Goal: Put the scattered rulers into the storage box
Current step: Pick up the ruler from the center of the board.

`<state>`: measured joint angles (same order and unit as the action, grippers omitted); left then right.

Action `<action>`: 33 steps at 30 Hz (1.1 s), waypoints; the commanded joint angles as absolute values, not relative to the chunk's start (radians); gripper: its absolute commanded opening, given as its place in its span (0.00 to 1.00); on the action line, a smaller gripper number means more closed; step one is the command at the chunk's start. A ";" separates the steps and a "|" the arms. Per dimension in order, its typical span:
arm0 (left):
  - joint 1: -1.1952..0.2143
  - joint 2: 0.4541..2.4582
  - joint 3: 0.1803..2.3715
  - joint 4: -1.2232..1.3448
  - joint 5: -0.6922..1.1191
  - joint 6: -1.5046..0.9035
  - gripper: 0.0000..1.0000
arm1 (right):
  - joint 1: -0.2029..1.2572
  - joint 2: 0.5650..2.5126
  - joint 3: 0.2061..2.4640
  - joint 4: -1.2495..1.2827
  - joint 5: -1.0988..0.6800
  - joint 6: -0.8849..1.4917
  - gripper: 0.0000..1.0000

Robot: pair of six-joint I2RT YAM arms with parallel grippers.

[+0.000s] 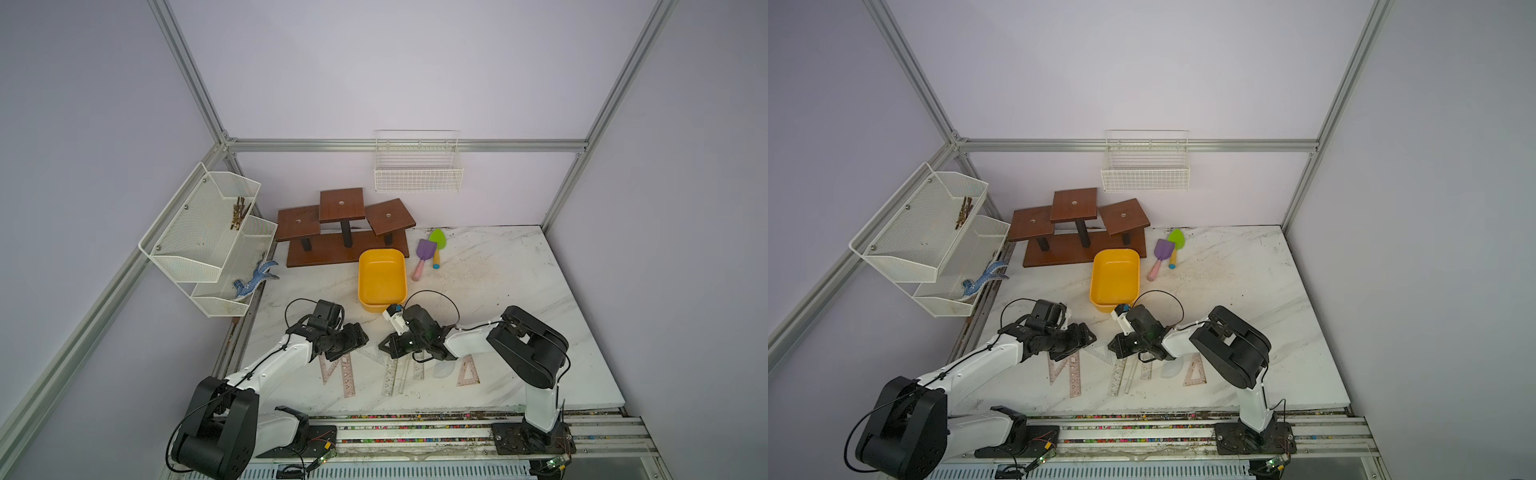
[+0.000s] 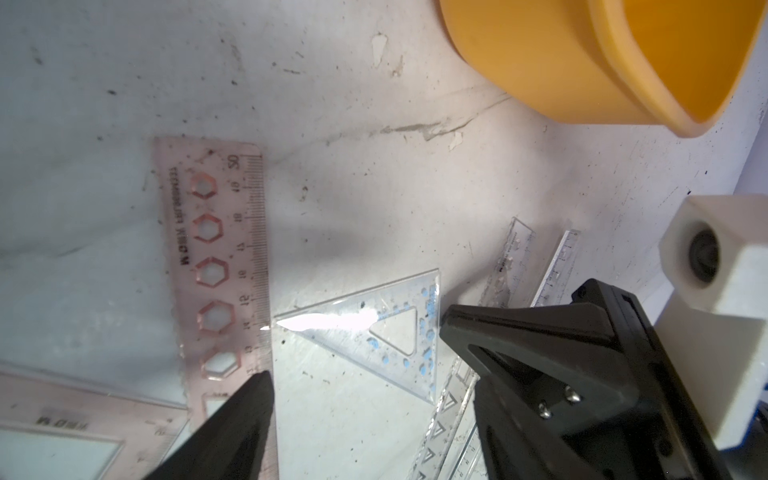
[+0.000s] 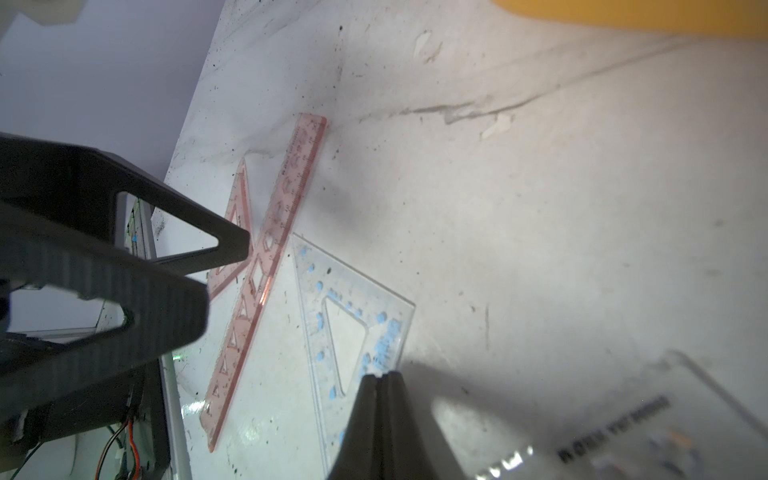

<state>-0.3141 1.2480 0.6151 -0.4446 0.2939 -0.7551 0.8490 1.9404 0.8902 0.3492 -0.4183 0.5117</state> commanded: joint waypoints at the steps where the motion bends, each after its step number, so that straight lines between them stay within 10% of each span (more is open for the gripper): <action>1: -0.307 1.254 0.626 -0.403 0.290 -0.739 0.80 | 0.853 1.946 0.881 0.362 -0.422 0.498 0.00; 33: -0.304 1.225 0.601 -0.398 0.261 -0.741 0.81 | 0.871 1.948 0.910 0.354 -0.423 0.494 0.00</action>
